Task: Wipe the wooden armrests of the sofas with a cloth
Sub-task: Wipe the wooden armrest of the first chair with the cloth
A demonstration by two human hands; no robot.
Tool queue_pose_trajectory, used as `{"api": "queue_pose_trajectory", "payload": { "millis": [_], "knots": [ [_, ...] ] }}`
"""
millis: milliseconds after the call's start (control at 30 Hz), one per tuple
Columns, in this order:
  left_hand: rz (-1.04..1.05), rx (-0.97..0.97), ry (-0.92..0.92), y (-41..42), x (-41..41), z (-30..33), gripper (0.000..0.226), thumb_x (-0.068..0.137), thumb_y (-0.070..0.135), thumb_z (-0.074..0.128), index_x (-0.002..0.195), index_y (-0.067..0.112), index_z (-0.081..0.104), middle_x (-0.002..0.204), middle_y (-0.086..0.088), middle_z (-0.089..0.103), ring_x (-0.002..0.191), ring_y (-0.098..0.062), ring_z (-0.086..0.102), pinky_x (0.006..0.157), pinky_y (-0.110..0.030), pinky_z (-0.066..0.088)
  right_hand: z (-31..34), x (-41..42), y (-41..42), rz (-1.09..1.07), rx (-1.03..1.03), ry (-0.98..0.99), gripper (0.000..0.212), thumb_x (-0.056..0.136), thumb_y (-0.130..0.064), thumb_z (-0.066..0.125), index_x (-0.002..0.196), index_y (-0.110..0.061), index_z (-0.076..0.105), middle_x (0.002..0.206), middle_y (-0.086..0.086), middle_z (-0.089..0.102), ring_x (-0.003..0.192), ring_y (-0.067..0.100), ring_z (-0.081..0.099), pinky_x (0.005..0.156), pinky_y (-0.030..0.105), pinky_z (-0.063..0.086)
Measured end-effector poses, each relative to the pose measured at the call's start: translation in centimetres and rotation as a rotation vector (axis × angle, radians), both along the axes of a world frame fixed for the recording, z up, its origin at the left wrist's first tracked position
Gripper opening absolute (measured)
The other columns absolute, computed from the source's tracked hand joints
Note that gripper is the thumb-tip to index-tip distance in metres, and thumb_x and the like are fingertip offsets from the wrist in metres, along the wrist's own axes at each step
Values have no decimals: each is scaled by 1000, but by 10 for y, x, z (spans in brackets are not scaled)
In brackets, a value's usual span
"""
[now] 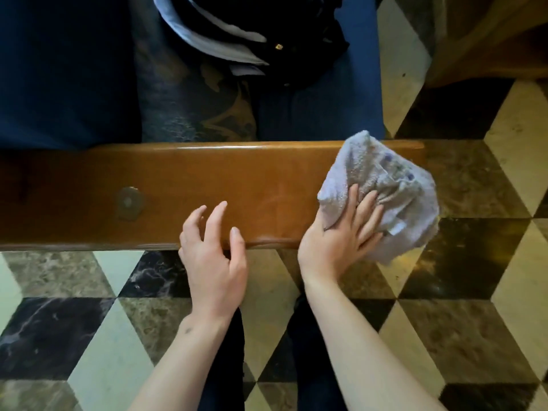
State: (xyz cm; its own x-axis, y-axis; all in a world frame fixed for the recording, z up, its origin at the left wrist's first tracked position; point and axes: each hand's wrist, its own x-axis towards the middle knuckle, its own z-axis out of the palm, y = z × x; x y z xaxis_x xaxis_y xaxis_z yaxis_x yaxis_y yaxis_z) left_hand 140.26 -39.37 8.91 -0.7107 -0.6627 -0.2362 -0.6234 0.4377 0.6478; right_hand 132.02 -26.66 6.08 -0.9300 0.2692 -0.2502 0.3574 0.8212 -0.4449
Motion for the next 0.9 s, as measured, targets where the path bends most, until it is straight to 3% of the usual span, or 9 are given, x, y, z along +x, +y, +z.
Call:
{"api": "queue_pose_trajectory", "payload": {
  "millis": [133, 333, 500, 567, 633, 733, 833, 900],
  "knots": [
    [140, -54, 8, -58, 33, 6, 45, 99, 47, 41, 142, 37, 50, 155, 5, 39, 143, -15, 36, 118, -55, 35, -1, 23, -80, -44, -58, -12, 65, 107, -40, 48, 166, -30, 24, 177, 1, 6, 163, 26, -4, 128, 58, -6],
    [200, -22, -29, -199, 84, -10, 47, 104, 25, 51, 150, 29, 40, 159, -1, 35, 144, -21, 38, 115, -41, 35, 1, 77, -195, -17, -180, 2, 65, 102, -41, 42, 164, -31, 26, 177, -4, 7, 163, 19, -4, 128, 53, -10],
    [202, 49, 105, -268, 101, -10, 43, 104, 20, 46, 147, 17, 42, 143, -8, 43, 116, -8, 45, 98, -26, 35, 6, 115, -301, -43, -384, 65, 57, 98, -42, 42, 138, -68, 9, 173, -14, 13, 160, 4, -2, 129, 47, -11],
    [236, 76, 171, -287, 106, -8, 43, 101, 21, 43, 143, 10, 47, 134, -7, 47, 112, -6, 45, 94, -16, 35, 5, 134, -335, 76, -422, 90, 62, 93, -44, 42, 140, -70, 12, 172, -16, 16, 160, 4, 0, 128, 42, -13],
    [240, 89, 203, -301, 111, -6, 43, 100, 25, 40, 135, 3, 52, 127, -6, 48, 108, -4, 43, 91, -6, 32, -1, 151, -360, 257, -324, 64, 73, 85, -46, 42, 154, -57, 18, 175, -9, 15, 162, 12, 2, 129, 45, -10],
    [268, 140, 222, -305, 117, -3, 41, 99, 29, 37, 123, -1, 53, 120, -8, 49, 100, -2, 42, 90, -6, 33, -15, 172, -367, 563, -83, 95, 76, 89, -50, 48, 160, -36, 24, 176, -1, 15, 162, 23, 3, 127, 54, -3],
    [249, 160, 217, -303, 124, -4, 37, 100, 21, 40, 129, 2, 52, 125, -11, 50, 104, 15, 42, 89, -2, 31, -24, 175, -335, 969, 49, 147, 81, 89, -48, 60, 163, -35, 29, 176, 1, 14, 163, 28, 3, 127, 60, 2],
    [212, 147, 204, -299, 128, -4, 41, 98, 19, 43, 137, 6, 50, 131, -8, 47, 110, 18, 41, 95, -7, 34, -26, 157, -304, 1284, 43, 205, 74, 89, -40, 62, 159, -35, 39, 174, 0, 23, 163, 29, 10, 128, 59, 8]
  ]
}}
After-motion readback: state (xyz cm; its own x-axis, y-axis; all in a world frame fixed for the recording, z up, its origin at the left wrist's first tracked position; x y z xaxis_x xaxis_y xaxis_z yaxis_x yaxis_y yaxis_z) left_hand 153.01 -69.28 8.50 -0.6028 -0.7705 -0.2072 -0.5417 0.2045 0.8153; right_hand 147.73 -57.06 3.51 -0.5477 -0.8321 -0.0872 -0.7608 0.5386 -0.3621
